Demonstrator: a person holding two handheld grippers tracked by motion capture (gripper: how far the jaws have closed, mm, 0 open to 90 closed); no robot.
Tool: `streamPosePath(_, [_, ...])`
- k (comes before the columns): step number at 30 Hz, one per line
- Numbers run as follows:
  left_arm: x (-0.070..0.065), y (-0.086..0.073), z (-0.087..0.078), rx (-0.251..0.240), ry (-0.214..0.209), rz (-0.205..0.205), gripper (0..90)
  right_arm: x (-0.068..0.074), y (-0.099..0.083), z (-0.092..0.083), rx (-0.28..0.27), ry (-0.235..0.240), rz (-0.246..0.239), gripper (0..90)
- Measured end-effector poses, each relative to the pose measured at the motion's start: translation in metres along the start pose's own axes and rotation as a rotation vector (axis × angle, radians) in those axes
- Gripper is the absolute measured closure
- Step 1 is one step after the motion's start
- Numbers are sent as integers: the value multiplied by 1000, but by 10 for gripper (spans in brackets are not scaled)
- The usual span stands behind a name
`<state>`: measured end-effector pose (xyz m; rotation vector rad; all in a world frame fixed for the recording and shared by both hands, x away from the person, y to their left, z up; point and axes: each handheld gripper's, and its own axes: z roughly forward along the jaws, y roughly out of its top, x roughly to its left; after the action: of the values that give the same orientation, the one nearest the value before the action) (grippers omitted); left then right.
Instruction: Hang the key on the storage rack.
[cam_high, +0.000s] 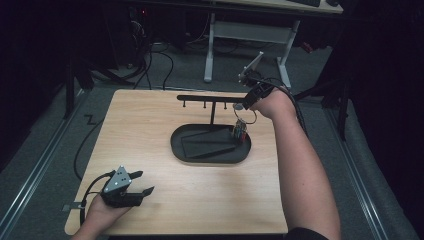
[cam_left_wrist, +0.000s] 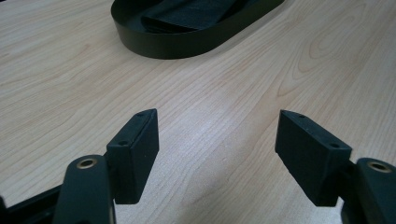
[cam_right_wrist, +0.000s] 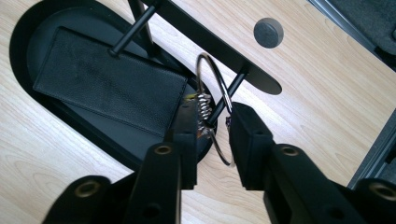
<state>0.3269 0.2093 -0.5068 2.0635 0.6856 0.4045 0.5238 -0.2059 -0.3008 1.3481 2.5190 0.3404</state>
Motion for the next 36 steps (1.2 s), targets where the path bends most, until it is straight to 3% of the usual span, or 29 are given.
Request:
streamPosePath(11, [1, 0, 0, -1, -8, -7, 306, 11, -14, 0, -22, 21, 32, 497])
streamPosePath(21, [0, 0, 3, 12, -17, -6, 304, 23, -41, -1, -123, -35, 33, 289])
streamPosePath(24, [-1, 0, 4, 15, -22, -3, 304, 27, -52, 2, -145, -51, 24, 259])
streamPosePath(27, [-1, 0, 4, 17, -23, -1, 304, 30, -64, 5, -170, -39, 33, 248])
streamPosePath(33, [0, 0, 5, 23, -24, -4, 304, 35, -94, 11, -273, -31, 45, 228])
streamPosePath(36, [0, -1, 6, 21, -31, -13, 304, 35, -106, 16, -288, -22, 44, 225])
